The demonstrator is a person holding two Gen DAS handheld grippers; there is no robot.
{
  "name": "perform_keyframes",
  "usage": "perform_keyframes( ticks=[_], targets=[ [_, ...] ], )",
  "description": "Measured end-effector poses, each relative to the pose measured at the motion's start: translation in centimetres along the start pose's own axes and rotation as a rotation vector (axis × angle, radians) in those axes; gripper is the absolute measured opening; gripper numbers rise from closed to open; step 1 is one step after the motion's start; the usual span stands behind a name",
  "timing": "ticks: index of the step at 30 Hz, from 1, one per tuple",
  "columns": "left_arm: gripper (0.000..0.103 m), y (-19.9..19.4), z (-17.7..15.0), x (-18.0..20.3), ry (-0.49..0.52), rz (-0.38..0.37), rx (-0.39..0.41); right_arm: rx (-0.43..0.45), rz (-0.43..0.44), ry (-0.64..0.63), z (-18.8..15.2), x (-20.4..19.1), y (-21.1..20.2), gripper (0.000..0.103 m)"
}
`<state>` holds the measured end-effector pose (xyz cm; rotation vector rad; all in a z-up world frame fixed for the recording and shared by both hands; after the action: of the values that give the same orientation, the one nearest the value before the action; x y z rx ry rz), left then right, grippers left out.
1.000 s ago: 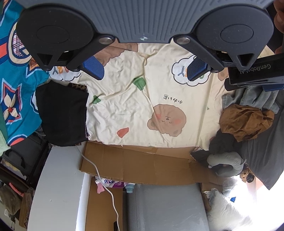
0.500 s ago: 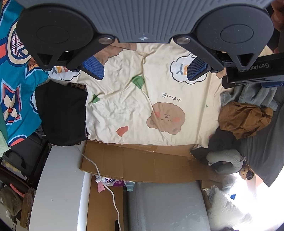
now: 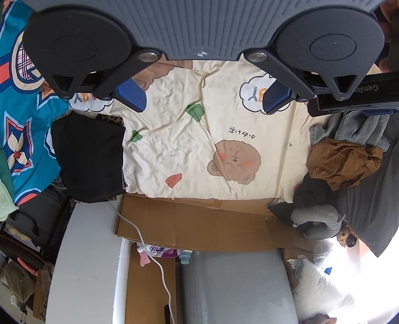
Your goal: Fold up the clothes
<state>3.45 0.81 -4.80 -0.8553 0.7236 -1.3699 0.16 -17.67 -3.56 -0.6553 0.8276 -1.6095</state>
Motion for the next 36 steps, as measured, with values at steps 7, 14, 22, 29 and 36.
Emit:
perform_keyframes(
  ticks=[7,14,22,29,36],
  targets=[
    [0.102,-0.8,0.5,0.3,0.016,0.012,0.023,0.012,-0.012,0.012,0.2,0.4,-0.3,0.102],
    [0.103,-0.8,0.6,0.1,0.007,0.009,0.002,0.007,0.010,0.022,0.1,0.3,-0.1,0.102],
    [0.103,-1.3,1.0,0.0,0.015,0.026,0.024,0.027,0.011,-0.005,0.2,-0.1,-0.5,0.102],
    [0.103,-1.4,1.4,0.2,0.034,0.029,0.013,0.038,0.004,-0.012,0.8,0.0,-0.7,0.102],
    [0.103,-1.6,2.2,0.3,0.047,0.033,0.004,0.023,0.027,0.030,0.8,0.7,0.1,0.102]
  ],
)
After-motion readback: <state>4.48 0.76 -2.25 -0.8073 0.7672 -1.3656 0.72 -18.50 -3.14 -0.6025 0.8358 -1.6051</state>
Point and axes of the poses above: each gripper's, at about its wrist camera, not at the fingertips, and y roughly the way its jaws point, x to its right, z to its top, the point moved 6 cm from there along y, roughly the way its jaws point, and after that the axes turned 6 degrees about -y, right-handed, at the moved point
